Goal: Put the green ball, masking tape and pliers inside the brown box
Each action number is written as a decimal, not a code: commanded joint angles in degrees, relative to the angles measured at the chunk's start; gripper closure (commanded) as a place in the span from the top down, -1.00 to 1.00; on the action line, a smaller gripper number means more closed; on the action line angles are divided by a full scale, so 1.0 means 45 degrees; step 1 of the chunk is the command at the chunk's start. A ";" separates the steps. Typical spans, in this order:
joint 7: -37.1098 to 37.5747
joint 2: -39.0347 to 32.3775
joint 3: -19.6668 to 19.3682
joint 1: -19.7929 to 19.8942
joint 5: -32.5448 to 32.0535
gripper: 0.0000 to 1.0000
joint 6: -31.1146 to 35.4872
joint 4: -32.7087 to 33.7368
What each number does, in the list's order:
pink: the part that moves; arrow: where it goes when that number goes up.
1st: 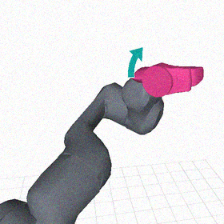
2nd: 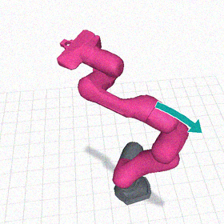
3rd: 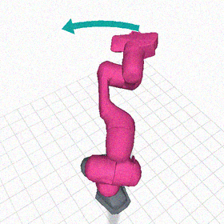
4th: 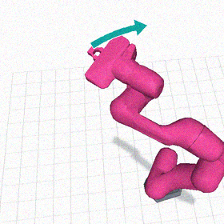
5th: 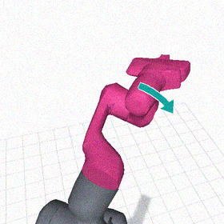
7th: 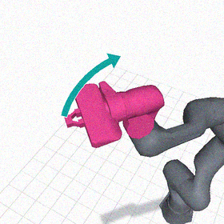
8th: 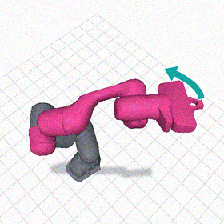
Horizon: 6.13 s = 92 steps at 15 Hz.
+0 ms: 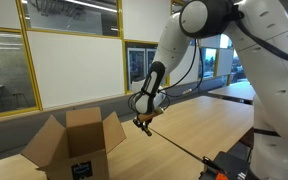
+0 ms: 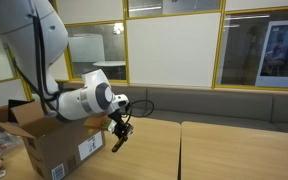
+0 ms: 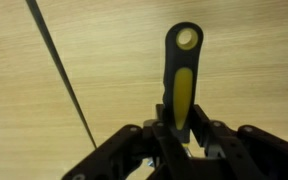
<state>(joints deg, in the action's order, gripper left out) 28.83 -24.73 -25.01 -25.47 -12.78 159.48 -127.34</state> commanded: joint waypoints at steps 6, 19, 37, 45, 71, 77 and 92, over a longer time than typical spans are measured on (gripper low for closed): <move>0.3952 0.4453 0.1442 0.0390 -0.5414 -0.64 -0.3147 0.0102; 0.2682 0.4156 0.6898 0.2373 -0.2680 -0.64 -0.3772 0.2298; -0.0806 -0.0159 0.8198 0.1422 0.3082 -0.65 -0.2894 0.4223; -0.1312 -0.1705 0.7847 0.0950 0.3119 0.68 -0.3416 0.4740; 0.1060 0.0166 0.2949 0.1348 -0.2428 1.00 -0.3712 -0.0882; 0.0641 -0.0314 0.1608 0.2582 -0.4830 1.00 -0.2463 -0.1051; 0.1145 0.1952 -0.0238 0.3937 -0.7465 1.00 -0.2897 0.0211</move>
<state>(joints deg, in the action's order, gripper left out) 31.13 -23.36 -25.88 -6.02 -41.45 150.45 -126.55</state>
